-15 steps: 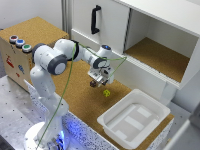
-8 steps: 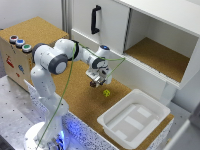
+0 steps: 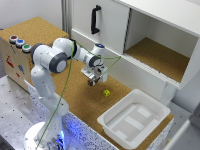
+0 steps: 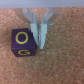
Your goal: Push the purple block to the left
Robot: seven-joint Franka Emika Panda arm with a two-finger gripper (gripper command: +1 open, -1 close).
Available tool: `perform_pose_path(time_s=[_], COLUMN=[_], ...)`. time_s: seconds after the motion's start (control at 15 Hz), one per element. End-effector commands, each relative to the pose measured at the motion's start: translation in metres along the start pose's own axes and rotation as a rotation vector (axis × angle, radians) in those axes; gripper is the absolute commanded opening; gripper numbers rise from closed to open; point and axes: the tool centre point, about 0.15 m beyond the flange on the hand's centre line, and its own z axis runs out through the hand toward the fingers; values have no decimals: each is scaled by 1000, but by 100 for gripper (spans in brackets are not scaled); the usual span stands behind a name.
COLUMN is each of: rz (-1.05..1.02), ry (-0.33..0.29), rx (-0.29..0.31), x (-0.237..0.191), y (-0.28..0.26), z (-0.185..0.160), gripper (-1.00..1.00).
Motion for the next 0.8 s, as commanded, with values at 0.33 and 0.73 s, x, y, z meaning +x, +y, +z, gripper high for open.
perform_pose_path(time_s=[0.33, 0.73], rz=[62, 67], ry=[-27, -15], rx=[-23, -13], x=[10, 17], y=[-76, -120], z=[10, 1], gripper=[-100, -100])
